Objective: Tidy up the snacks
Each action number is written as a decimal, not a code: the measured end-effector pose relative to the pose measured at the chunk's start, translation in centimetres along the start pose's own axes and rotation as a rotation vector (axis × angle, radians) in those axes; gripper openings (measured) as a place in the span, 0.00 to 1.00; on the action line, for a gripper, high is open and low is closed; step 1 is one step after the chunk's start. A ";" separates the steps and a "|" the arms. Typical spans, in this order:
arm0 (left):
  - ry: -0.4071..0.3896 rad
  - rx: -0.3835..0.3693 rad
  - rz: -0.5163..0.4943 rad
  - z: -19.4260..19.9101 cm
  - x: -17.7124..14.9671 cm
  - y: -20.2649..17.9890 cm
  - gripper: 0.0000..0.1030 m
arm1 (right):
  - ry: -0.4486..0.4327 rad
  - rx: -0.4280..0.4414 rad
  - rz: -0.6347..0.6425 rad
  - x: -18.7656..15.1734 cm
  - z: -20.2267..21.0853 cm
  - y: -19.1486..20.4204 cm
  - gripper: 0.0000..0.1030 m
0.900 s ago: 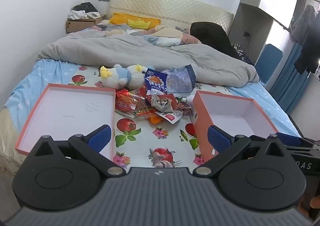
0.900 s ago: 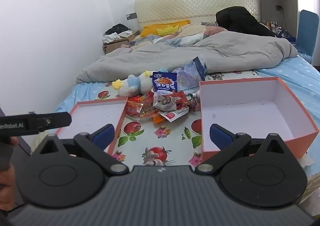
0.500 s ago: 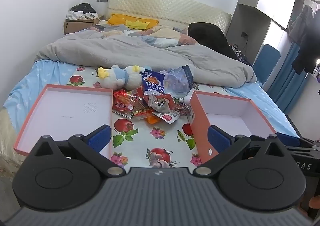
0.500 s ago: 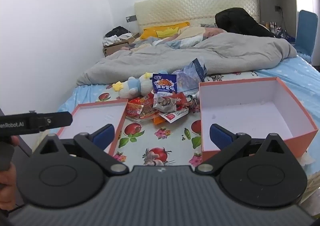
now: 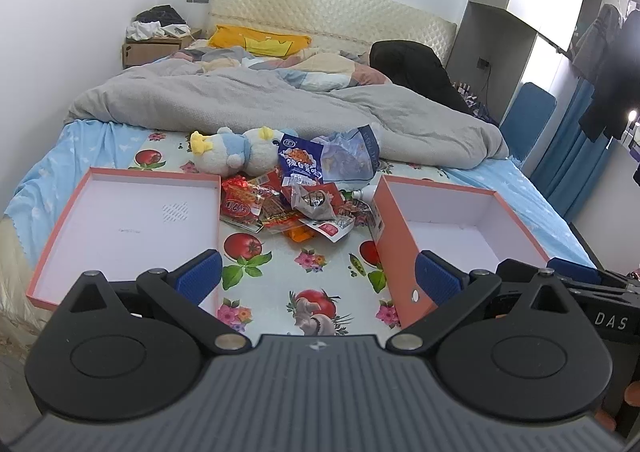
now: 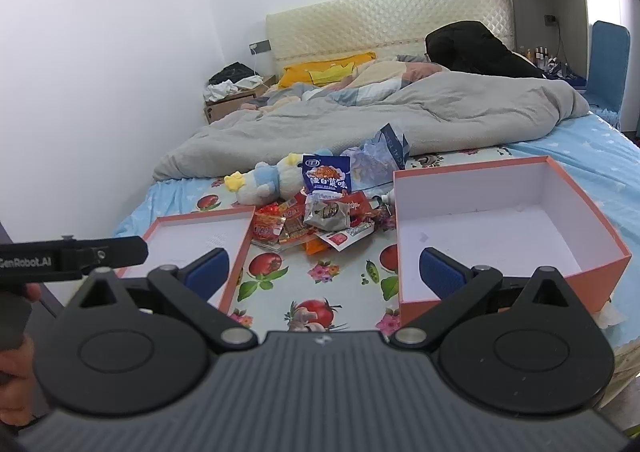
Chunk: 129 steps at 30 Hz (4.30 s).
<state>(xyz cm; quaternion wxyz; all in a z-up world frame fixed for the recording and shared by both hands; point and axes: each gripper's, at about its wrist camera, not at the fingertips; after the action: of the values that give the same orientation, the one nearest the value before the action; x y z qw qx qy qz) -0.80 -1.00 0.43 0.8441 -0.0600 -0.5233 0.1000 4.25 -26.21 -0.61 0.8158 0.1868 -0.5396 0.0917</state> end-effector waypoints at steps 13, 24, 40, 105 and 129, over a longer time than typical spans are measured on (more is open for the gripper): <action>0.018 -0.011 -0.014 -1.1 -0.3 -0.7 1.00 | 0.019 -0.037 0.026 -0.5 -0.2 -0.2 1.00; 0.046 -0.008 0.001 -2.4 -0.9 -0.3 1.00 | 0.032 -0.013 0.003 -1.3 -0.6 -0.6 1.00; 0.002 -0.012 -0.029 -1.1 -0.3 -0.4 1.00 | 0.020 -0.034 0.000 -1.6 -0.1 -0.1 1.00; 0.233 -0.056 -0.105 -21.9 -1.3 5.7 0.98 | 0.143 0.007 -0.006 -7.5 -14.6 1.9 0.56; 0.259 -0.175 0.024 -32.1 -0.9 9.3 0.79 | 0.114 -0.125 0.003 -8.2 -24.8 0.7 0.47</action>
<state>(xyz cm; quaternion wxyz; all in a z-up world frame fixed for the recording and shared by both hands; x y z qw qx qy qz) 26.56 7.95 -16.54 0.8948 -0.1521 -0.4160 0.0556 21.73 -15.15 -16.58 0.8551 0.1293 -0.4972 0.0695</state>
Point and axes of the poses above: each gripper's, at about its wrist camera, not at the fingertips, and z roughly against the way its jaws point, y to its left, x to its top, and after that the axes turned 9 degrees about -y, right-handed
